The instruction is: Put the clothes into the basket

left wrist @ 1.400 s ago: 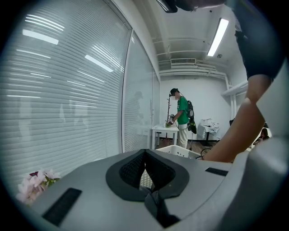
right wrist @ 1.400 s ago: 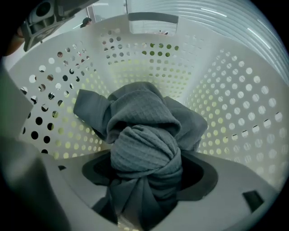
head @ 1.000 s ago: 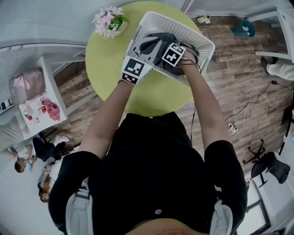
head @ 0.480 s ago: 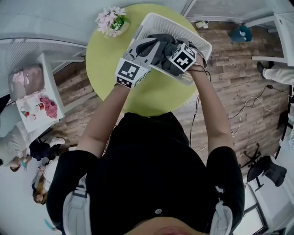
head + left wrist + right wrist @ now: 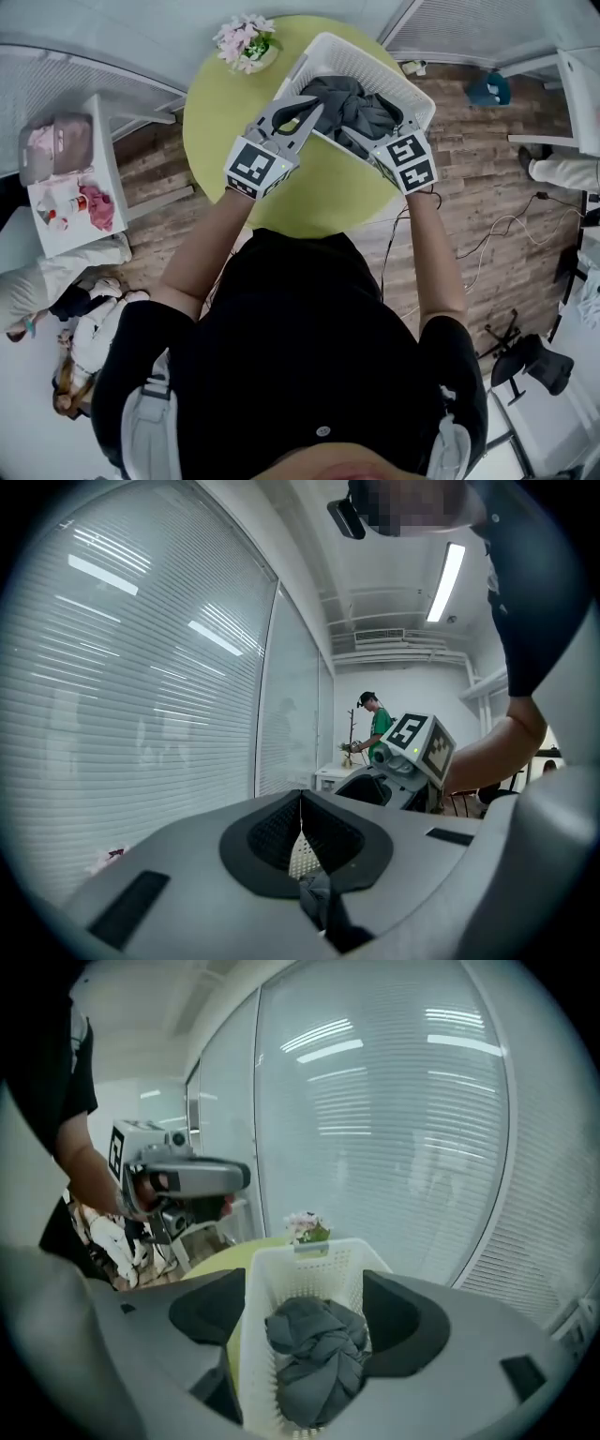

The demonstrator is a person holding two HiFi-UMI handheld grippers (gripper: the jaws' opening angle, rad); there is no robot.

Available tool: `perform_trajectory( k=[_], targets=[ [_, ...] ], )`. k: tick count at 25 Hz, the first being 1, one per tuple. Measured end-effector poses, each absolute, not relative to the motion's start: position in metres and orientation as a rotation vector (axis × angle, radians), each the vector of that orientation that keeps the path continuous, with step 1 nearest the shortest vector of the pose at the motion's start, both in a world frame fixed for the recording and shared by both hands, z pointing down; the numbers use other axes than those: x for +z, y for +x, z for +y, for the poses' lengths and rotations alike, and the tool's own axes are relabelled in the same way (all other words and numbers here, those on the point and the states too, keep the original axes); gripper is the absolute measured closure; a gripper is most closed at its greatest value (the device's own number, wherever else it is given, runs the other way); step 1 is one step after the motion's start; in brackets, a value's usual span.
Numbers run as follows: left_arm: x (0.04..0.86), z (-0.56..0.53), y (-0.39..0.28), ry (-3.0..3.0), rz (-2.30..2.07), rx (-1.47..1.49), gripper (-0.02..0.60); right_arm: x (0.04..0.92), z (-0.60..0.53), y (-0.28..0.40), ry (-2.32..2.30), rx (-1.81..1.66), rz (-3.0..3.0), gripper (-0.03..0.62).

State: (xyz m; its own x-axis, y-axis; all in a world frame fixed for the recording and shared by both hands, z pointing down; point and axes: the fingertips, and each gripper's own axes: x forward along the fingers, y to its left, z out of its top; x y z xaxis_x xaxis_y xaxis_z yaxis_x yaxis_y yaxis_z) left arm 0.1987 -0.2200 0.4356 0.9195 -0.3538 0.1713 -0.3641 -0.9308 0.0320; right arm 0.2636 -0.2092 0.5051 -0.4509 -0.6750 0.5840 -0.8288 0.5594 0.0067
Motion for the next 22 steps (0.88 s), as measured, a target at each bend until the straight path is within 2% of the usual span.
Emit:
perform_trajectory(
  k=[16,22],
  targets=[
    [0.413,-0.154,0.134,3.017,-0.493,0.227,0.571,0.396,-0.143,0.192,1.491,0.216,-2.618,0.198],
    [0.403,-0.14,0.123,3.025,-0.48,0.196,0.571,0.384,-0.127,0.165,1.491,0.158,-2.688,0.281]
  ],
)
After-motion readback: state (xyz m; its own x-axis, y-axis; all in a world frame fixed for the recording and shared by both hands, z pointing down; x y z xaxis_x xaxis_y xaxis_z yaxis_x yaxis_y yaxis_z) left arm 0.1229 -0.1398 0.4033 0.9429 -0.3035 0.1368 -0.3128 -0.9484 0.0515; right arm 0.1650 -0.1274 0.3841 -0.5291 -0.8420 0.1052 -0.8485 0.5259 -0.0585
